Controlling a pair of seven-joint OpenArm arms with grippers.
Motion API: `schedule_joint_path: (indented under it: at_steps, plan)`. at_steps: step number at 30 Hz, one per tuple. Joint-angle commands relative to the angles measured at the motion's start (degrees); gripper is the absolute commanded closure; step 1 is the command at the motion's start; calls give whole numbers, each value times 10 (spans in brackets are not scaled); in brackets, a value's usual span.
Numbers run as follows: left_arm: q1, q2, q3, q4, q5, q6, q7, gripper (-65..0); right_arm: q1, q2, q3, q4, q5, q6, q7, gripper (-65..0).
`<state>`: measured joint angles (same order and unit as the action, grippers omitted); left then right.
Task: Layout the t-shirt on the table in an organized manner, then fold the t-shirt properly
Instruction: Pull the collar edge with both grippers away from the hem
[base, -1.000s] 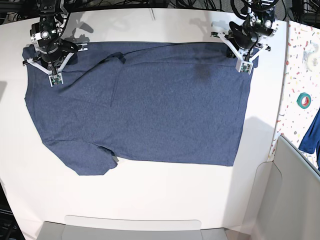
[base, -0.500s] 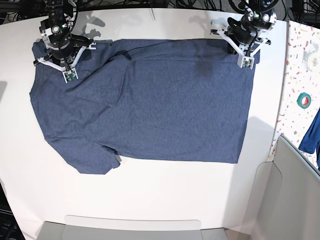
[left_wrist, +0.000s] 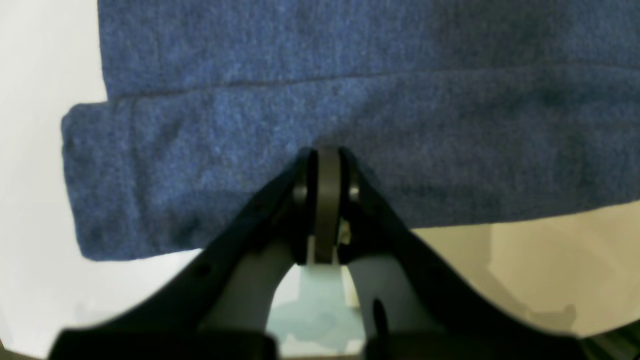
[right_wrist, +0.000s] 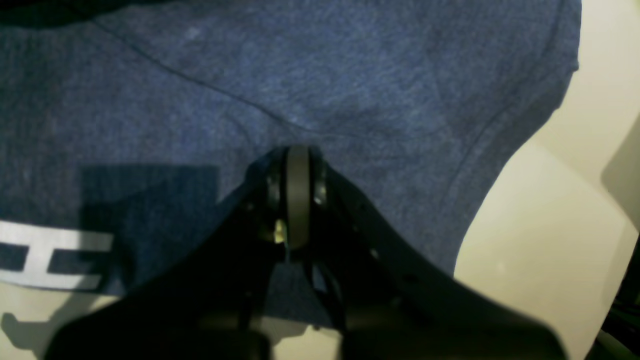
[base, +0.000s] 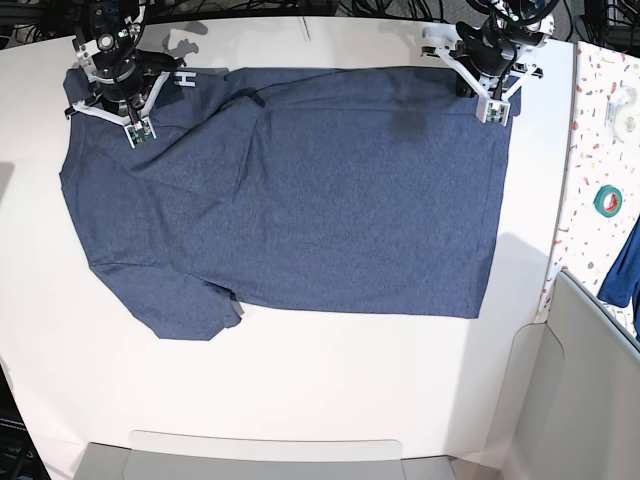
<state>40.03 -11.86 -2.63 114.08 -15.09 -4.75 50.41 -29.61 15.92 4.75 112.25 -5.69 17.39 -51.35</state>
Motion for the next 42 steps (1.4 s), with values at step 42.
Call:
schedule_joint_path:
  at_steps: [42]
  plan:
    - [53,4,2,46,5,-2,58,0,-42,48,7,47,1,7,-21,0]
